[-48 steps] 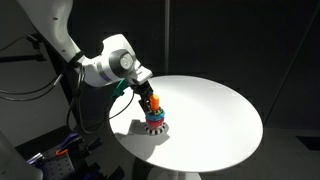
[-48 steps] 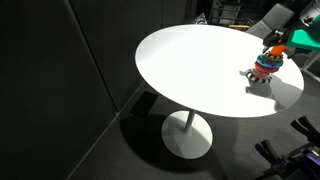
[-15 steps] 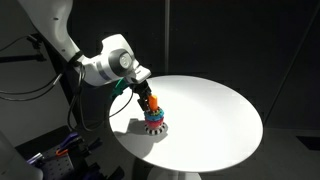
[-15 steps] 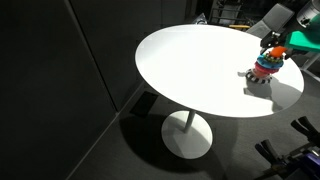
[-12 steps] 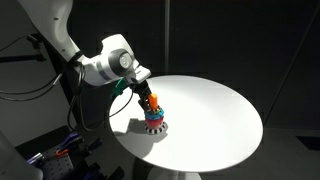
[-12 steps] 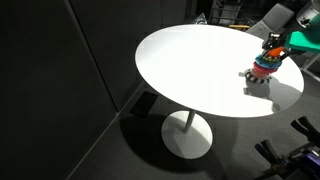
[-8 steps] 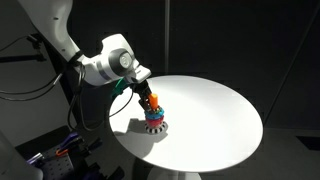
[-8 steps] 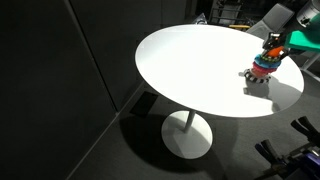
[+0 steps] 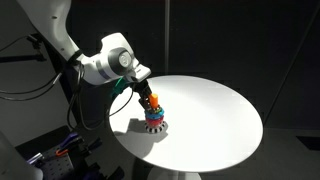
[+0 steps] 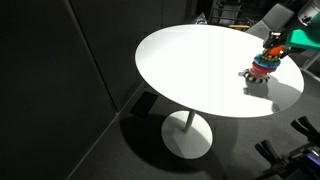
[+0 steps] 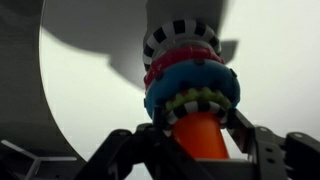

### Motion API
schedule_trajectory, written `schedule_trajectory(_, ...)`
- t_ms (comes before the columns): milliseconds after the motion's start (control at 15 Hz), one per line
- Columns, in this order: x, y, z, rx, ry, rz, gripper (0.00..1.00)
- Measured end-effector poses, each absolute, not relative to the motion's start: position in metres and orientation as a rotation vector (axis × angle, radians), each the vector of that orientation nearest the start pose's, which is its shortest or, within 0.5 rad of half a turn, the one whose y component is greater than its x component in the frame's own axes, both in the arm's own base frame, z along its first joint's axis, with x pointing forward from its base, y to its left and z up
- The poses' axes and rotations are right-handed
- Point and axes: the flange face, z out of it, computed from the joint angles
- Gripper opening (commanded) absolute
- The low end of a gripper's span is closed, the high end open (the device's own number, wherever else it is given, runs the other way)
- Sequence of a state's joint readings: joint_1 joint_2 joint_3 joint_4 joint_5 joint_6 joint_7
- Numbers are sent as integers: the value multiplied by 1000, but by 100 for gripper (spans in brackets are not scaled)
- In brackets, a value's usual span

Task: Remove the black and white striped ring from the ring stacking rack and place it in the table

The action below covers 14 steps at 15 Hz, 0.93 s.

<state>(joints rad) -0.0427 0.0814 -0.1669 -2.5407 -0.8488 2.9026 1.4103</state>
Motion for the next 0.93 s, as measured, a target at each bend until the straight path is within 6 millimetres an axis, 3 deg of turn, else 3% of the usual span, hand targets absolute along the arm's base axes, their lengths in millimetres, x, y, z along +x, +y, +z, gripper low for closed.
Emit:
schedule_trajectory(333,469,-54,276,-2925,1247,-653,41)
schedule_trajectory(933,469,-51,325,-2908,1223,-713,41)
